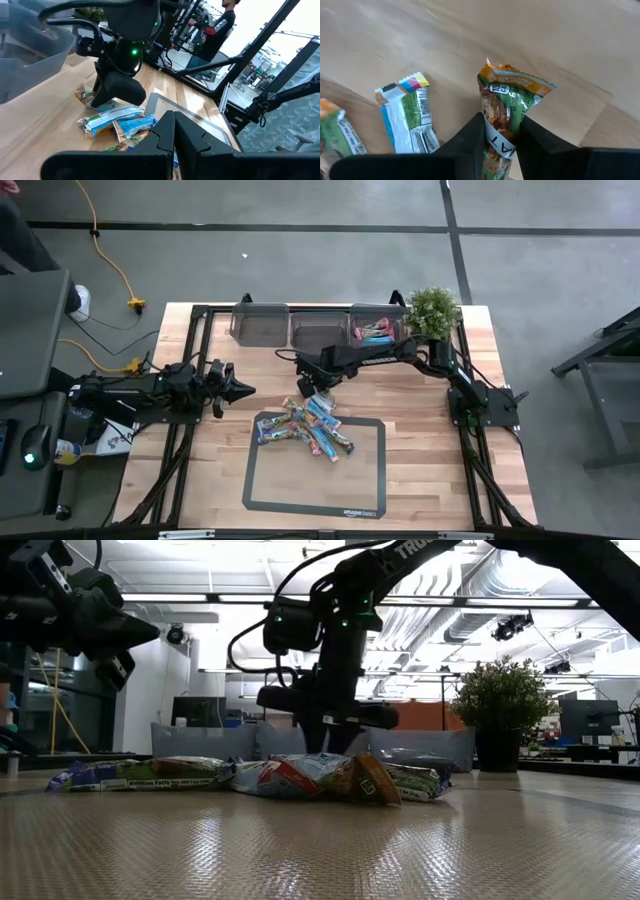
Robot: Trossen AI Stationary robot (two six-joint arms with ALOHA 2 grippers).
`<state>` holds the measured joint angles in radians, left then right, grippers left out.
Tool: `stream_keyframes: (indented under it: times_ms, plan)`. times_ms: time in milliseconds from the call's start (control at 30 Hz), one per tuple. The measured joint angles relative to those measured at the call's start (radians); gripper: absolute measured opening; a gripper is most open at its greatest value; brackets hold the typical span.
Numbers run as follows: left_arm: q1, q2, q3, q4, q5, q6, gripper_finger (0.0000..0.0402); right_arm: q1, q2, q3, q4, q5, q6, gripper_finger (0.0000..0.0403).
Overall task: Pick and place Granola Bars by type
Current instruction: Put the yellow granola bar into the center black bin
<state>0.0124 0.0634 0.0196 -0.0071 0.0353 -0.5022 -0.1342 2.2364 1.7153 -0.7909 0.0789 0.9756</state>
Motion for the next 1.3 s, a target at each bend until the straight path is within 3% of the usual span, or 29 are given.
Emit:
stream_keyframes:
  times_ms: [867, 1300]
  plan:
    - [0.000, 0.000, 0.000, 0.000, -0.001, 0.000, 0.0001, -0.029, -0.012, 0.003, 0.134, -0.071, -0.120, 0.0048]
    - [0.000, 0.000, 0.000, 0.000, -0.002, 0.000, 0.0001, -0.051, -0.114, 0.003, 0.214, 0.003, -0.190, 0.0048]
